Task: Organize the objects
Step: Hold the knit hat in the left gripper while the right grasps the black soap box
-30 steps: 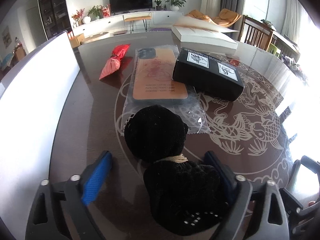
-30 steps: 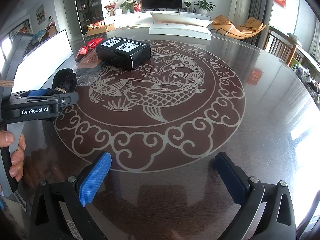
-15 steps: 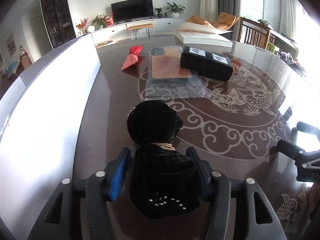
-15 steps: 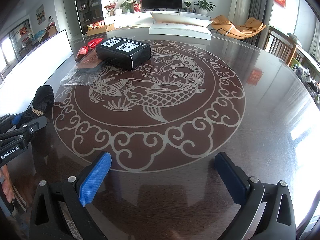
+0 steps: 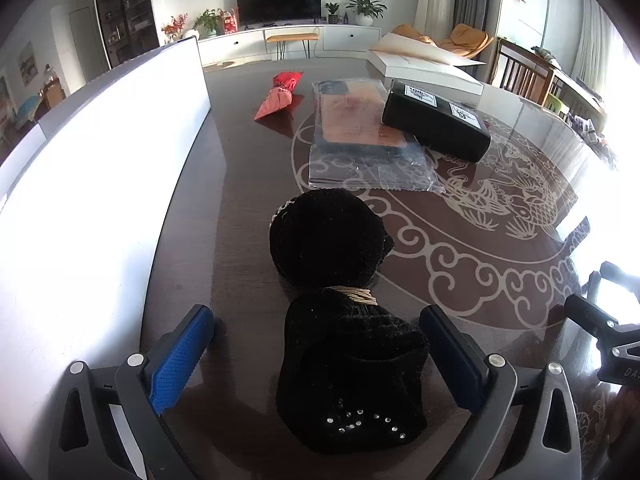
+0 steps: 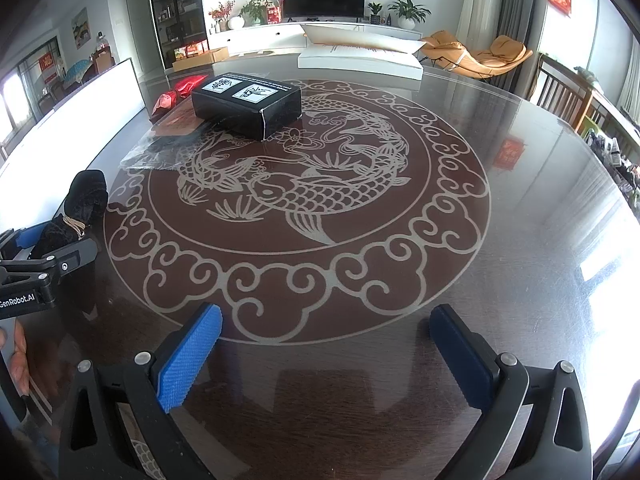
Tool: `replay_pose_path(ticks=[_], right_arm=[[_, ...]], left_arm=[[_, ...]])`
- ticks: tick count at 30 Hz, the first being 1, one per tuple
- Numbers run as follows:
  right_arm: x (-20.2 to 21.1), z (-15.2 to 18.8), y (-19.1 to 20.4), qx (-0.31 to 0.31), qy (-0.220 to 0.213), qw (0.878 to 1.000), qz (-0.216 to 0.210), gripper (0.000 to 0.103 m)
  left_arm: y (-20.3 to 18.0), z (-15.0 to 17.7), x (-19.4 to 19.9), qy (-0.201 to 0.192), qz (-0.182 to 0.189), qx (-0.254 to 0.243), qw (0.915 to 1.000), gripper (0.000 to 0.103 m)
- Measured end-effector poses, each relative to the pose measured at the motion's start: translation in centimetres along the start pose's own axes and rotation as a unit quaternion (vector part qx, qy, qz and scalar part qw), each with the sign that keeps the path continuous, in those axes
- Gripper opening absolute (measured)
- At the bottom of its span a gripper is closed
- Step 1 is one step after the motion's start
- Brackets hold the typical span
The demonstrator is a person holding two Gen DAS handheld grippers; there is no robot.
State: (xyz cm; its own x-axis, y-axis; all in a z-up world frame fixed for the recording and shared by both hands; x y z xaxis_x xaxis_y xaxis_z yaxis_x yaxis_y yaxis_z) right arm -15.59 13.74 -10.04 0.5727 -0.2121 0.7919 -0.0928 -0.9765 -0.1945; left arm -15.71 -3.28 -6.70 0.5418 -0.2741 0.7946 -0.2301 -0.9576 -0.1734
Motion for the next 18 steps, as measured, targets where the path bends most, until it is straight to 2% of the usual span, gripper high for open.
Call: replay_pose_path(ticks=[3, 6, 7, 9, 12, 15, 18], right_arm=[[-0.1, -0.1, 0.2, 0.011, -0.001, 1.000, -0.012, 0.103], [-0.6, -1.6, 2.3, 0.127, 0.014, 0.989, -0.079, 0.103], [-0.8, -2.7, 2.7, 0.149, 0.014, 0.985, -0.081, 0.103], [-0.7, -6.0, 3.1, 0.150, -0.009, 0.985, -0.084, 0.103], [-1.5, -11.3, 5.2, 0.152, -0.024, 0.981, -0.119, 0.103], [-4.5, -14.8, 8.2, 0.217, -0.009, 0.973, -0.079, 0.103], [-6.3, -17.2, 10.2, 0.243, -0.006, 0.968, -0.060, 0.103]], left_arm=[[0.0, 0.0, 0.0, 0.000, 0.000, 0.000, 1.0000, 0.103], [0.0, 0.0, 0.0, 0.000, 0.000, 0.000, 1.0000, 0.103], [0.0, 0.0, 0.1, 0.000, 0.000, 0.000, 1.0000, 0.103], [0.0, 0.0, 0.1, 0.000, 0.000, 0.000, 1.0000, 0.103], [0.0, 0.1, 0.1, 0.000, 0.000, 0.000, 1.0000, 0.103], [0.0, 0.1, 0.1, 0.000, 0.000, 0.000, 1.0000, 0.103], [0.0, 0.1, 0.1, 0.000, 0.000, 0.000, 1.0000, 0.103]])
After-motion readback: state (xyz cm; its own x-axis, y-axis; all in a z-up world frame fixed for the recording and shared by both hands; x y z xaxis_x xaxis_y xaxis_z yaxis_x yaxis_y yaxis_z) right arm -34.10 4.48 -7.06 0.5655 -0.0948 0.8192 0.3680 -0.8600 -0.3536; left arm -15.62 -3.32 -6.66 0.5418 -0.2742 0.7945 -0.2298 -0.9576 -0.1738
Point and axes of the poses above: each gripper's, at about its wrist camera, not at the fingertips, and x roughly against the way its jaws point, y to its left, z to its underside, the point moved 6 cm from there along -x, roughly the way its jaws point, and after that the axes turned 13 degrees about z, right-handed, at the moved point
